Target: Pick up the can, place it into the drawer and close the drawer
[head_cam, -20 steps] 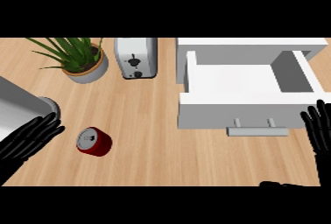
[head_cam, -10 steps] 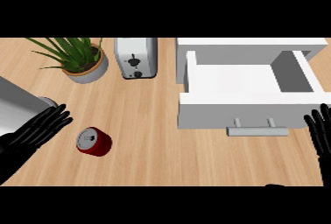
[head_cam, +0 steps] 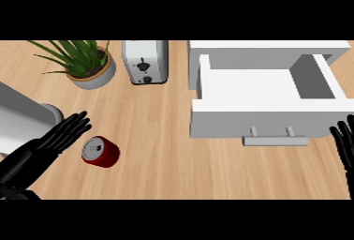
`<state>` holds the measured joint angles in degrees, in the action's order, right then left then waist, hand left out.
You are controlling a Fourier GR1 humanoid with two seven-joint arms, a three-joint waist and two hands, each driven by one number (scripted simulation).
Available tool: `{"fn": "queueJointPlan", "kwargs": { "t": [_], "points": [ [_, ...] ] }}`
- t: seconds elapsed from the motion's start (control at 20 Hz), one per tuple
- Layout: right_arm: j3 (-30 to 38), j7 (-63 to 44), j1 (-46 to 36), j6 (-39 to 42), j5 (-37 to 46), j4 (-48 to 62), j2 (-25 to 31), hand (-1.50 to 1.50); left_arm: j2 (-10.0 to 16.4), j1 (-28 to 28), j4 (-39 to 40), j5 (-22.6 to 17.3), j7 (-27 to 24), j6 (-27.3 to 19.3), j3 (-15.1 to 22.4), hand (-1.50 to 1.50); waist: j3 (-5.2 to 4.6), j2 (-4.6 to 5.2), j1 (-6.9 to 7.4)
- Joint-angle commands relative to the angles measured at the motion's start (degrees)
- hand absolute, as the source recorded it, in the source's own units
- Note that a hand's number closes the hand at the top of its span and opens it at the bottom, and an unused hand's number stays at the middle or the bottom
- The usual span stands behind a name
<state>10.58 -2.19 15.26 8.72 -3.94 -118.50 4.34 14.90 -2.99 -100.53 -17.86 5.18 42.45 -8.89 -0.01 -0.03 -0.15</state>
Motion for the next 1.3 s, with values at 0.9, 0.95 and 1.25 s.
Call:
{"fn": "queueJointPlan", "kwargs": {
  "t": [0.9,0.95,1.25],
  "points": [
    [1.1,0.6,-1.4,1.2,2.2,1.4,-2.1,-1.5,0.3,3.7,25.6,22.2,-28.1,0.0,-1.6,-1.5,0.01,0.0,0.05],
    [3.3,3.1,-4.8,2.5,0.3,6.8,-0.1,-1.5,1.9,8.2,32.9,25.0,-31.8,-1.0,-2.0,-1.5,0.0,0.07,-0.05],
    [-2.6,4.8,1.9,-0.3,4.4,1.4,-4.2,-1.5,4.4,8.2,39.1,26.5,-38.2,-0.3,-1.1,-1.5,0.0,0.03,-0.2]
  ]
}}
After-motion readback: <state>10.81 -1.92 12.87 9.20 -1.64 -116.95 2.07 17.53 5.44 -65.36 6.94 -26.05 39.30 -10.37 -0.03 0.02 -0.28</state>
